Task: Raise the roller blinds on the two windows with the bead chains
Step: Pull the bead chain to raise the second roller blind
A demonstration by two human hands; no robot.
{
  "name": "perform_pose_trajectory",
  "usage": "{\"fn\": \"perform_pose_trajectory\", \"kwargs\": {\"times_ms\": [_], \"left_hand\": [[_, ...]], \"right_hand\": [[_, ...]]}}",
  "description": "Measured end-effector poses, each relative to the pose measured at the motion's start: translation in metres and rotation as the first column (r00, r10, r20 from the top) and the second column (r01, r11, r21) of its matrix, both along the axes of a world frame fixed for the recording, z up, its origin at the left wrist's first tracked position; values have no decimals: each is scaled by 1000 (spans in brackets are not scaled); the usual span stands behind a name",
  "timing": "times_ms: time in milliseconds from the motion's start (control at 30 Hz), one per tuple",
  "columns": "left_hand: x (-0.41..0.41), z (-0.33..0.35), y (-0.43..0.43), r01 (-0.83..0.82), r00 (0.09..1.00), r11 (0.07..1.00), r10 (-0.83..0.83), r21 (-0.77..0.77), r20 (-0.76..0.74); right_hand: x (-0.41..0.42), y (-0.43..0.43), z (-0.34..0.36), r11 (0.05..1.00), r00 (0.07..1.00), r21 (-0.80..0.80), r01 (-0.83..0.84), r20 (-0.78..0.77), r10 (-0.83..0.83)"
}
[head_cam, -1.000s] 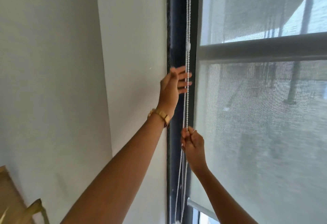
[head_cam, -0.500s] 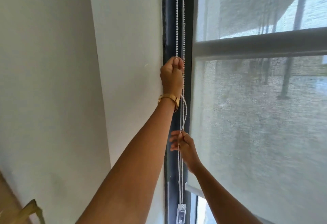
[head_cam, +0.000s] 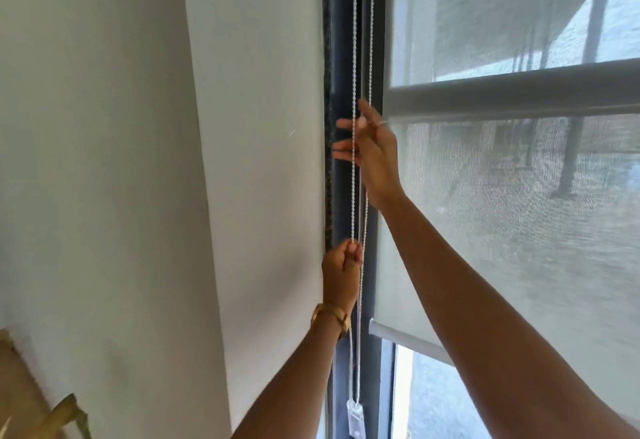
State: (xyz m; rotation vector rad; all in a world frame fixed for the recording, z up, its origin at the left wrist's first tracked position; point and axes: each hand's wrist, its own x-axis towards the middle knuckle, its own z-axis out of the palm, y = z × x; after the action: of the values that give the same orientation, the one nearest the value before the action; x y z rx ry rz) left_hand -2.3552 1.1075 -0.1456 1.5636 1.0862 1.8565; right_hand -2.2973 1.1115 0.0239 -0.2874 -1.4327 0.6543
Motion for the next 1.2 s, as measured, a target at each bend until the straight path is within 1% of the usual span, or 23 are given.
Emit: {"fn": "perform_pose_trajectory", "kwargs": {"times_ms": [67,167,267,333,367,433,500,567,600,700,800,833,900,967,1067,1133,1200], "left_hand": [[0,-18,0,9,1000,999,-10,-41,-21],[-1,-38,0,24,999,997,-27,-72,-47],[-6,-36,-1,138,989,976,-146,-169,-38],[-10,-24,-1,222,967,949,-244,-223,-77],[-12,-13,-2,237,958,941,-267,-240,-103],[-15,13,-4,270,952,942,-292,-199,-91],[-15,53,-8,275,961,958,-272,-76,51],[-16,100,-13,259,947,965,-262,41,188],[-15,123,-15,257,940,963,-269,82,211],[-11,175,-21,272,945,951,-293,149,147],[-2,211,-28,355,924,917,-374,181,82],[2,222,-30,388,908,904,-408,177,92],[7,240,-34,427,879,890,-450,160,156],[9,257,-36,386,887,909,-412,157,208],[12,269,-37,293,917,940,-328,172,227],[13,264,-36,280,926,941,-317,192,203],[10,253,-31,197,962,947,-236,253,134]], "right_hand": [[-6,2,14,995,994,30,92,-60,-90],[-12,8,14,965,964,19,262,-53,-261],[-13,7,5,925,926,44,378,-27,-378],[-10,5,0,901,903,69,429,-5,-430],[-8,5,-1,896,899,78,437,-3,-438],[-2,6,-4,879,883,94,468,-9,-469],[3,6,-15,855,860,101,508,-2,-511],[5,3,-31,854,857,94,512,15,-516],[5,3,-40,855,857,88,511,23,-514],[2,6,-70,859,858,67,507,54,-511],[-1,7,-96,880,876,21,474,82,-474],[-1,5,-103,889,885,7,459,84,-458],[-1,3,-116,902,899,-17,431,90,-428],[-2,-2,-127,903,901,-50,428,105,-421],[-3,-11,-147,903,903,-71,424,111,-416],[-5,-14,-157,910,908,-77,408,138,-396],[-4,-15,-161,926,916,-69,371,192,-353]]}}
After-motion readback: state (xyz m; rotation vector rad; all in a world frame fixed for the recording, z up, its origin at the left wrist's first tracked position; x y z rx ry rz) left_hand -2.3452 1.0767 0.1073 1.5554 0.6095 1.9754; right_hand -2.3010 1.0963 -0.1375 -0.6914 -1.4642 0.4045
